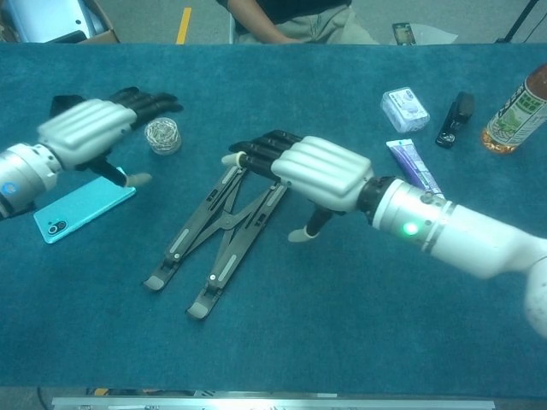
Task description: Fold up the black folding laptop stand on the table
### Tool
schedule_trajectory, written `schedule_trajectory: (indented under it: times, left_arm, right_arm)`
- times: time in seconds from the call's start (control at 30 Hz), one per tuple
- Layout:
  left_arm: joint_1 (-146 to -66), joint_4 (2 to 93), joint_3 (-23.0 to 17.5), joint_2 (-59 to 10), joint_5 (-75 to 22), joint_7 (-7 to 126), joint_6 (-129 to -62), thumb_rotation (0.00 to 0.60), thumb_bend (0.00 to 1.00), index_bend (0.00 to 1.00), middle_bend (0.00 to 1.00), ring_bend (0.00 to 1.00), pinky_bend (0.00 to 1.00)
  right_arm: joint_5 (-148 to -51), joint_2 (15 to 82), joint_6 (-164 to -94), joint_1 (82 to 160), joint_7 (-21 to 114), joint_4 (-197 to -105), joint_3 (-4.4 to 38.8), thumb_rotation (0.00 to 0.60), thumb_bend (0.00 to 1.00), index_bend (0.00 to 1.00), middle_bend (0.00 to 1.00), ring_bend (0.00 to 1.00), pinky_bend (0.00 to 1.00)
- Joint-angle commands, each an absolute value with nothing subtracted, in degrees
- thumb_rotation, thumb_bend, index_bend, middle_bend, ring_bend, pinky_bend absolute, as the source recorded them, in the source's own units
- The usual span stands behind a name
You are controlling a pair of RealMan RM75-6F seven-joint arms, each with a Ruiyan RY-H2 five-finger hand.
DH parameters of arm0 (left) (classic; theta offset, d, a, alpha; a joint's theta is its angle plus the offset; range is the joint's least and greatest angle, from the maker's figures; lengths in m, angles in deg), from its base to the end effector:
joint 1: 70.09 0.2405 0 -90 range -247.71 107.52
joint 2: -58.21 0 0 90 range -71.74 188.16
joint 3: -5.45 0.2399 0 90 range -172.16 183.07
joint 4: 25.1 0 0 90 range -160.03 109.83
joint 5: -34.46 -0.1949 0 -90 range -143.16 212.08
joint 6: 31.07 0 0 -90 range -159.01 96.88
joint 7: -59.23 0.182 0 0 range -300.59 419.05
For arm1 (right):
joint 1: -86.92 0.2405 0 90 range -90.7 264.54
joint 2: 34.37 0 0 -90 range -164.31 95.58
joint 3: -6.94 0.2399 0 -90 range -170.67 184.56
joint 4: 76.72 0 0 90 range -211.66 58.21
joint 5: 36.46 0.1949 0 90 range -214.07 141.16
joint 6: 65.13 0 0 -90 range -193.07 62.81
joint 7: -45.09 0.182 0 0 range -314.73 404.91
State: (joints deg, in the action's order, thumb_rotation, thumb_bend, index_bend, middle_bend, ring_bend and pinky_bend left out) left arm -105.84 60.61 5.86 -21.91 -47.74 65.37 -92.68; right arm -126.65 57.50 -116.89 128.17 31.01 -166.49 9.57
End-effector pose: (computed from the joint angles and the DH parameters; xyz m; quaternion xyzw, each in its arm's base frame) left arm -0.1735 0.3179 0.0130 -0.7763 -0.3410 -0.3711 0.3786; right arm -0.0700 -0.2701 -0.0679 0.8474 -0.2699 0.3970 0.2268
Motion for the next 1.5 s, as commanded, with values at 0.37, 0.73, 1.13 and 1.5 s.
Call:
schedule_trajectory:
  times: [0.37,0.73,1.13,1.5]
  left_arm:
    - [-95.3,66.4,2.9,-18.0,-41.9,73.6,-107.1,0.6,0.26,0.0,0.0,0.0,0.01]
    - [-92.0,68.4,2.8,-13.6,-41.6,70.5,-107.8,0.6,0.26,0.0,0.0,0.0,0.01]
    - [-90.6,68.3,1.9,-12.8,-41.2,68.5,-107.2,0.6,0.26,0.0,0.0,0.0,0.01]
    - [-89.3,68.1,1.3,-12.2,-39.9,67.6,-106.3,0.6,0.26,0.0,0.0,0.0,0.01]
  right_arm:
    - [-125.5,52.9,-108.6,133.7,34.2,-168.2,9.2,0.6,0.0,0.0,0.0,0.0,0.04]
    - [-119.6,53.4,-94.9,143.4,32.8,-166.9,12.5,0.6,0.0,0.0,0.0,0.0,0.01]
    - [-117.2,58.0,-92.6,148.5,28.2,-162.8,13.1,0.6,0.0,0.0,0.0,0.0,0.0]
    - [-114.4,61.3,-90.7,151.5,27.3,-158.2,12.4,0.6,0.0,0.0,0.0,0.0,0.0]
